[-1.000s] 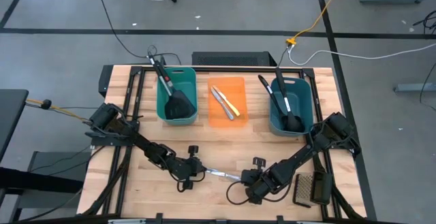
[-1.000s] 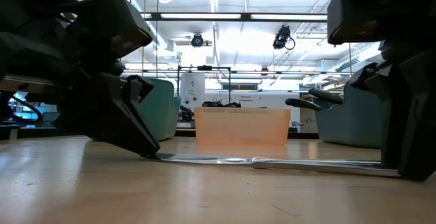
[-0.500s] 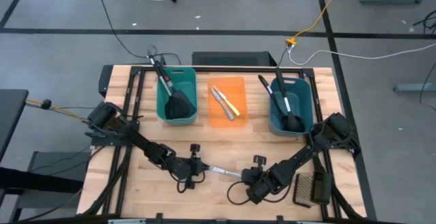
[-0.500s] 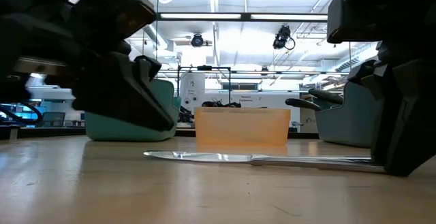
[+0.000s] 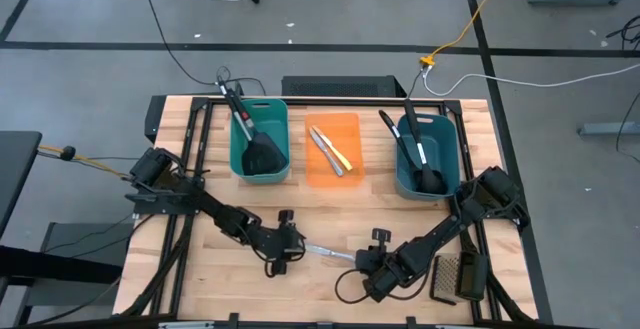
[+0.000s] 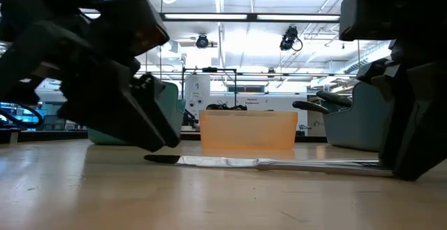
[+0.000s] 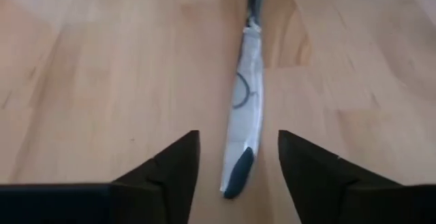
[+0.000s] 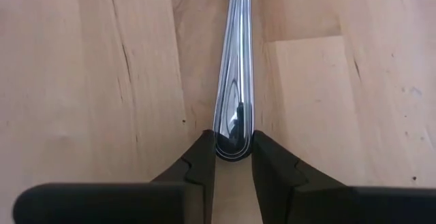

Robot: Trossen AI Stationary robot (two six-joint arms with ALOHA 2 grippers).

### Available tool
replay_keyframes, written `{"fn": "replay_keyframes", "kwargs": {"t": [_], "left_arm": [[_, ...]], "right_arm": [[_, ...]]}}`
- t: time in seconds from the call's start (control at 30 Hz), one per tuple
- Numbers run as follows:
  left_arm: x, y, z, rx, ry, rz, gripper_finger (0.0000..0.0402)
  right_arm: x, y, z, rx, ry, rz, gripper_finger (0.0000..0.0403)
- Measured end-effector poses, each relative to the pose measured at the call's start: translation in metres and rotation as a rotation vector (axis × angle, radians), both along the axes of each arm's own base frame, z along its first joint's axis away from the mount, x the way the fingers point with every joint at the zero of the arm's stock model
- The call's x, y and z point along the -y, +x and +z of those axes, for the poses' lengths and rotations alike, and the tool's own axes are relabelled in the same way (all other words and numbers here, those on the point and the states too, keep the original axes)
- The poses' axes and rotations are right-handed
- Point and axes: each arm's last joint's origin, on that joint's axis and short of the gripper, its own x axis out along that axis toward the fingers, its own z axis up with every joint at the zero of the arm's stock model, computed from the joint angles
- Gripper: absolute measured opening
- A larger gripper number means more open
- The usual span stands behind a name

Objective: Pick & Place Kitchen Items
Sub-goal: Put the silver knife into the orange bin

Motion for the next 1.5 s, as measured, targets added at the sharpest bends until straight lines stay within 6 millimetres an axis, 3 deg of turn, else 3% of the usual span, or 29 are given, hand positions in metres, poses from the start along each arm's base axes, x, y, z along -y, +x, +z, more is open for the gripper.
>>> {"fn": "replay_keyframes", "kwargs": {"t": [0.17, 0.37, 0.9, 1.03, 1.2, 1.5], "left_arm": [[-0.003, -0.003, -0.004, -0.047, 0.026, 0.019, 0.0223], [-0.004, -0.003, -0.005, -0.061, 0.024, 0.016, 0.0204], [-0.006, 0.001, -0.011, -0.067, -0.005, -0.013, 0.0101], [-0.006, 0.001, -0.011, -0.066, 0.008, -0.016, 0.0067], [-0.007, 0.001, -0.011, -0.07, 0.012, -0.018, 0.0015], [-0.006, 0.001, -0.012, -0.077, 0.014, -0.021, 0.0006]], "right_arm": [[-0.001, -0.001, 0.0, 0.012, -0.019, 0.002, 0.0075], [0.0, -0.001, 0.0, 0.024, -0.039, -0.002, 0.0075], [0.0, 0.0, 0.001, 0.04, -0.056, -0.009, 0.0074], [0.002, 0.0, 0.0, 0.036, -0.062, -0.018, 0.0027], [0.001, 0.0, 0.0, 0.038, -0.057, -0.019, 0.0002], [0.0, 0.002, 0.001, 0.053, -0.048, -0.003, 0.0052]]}}
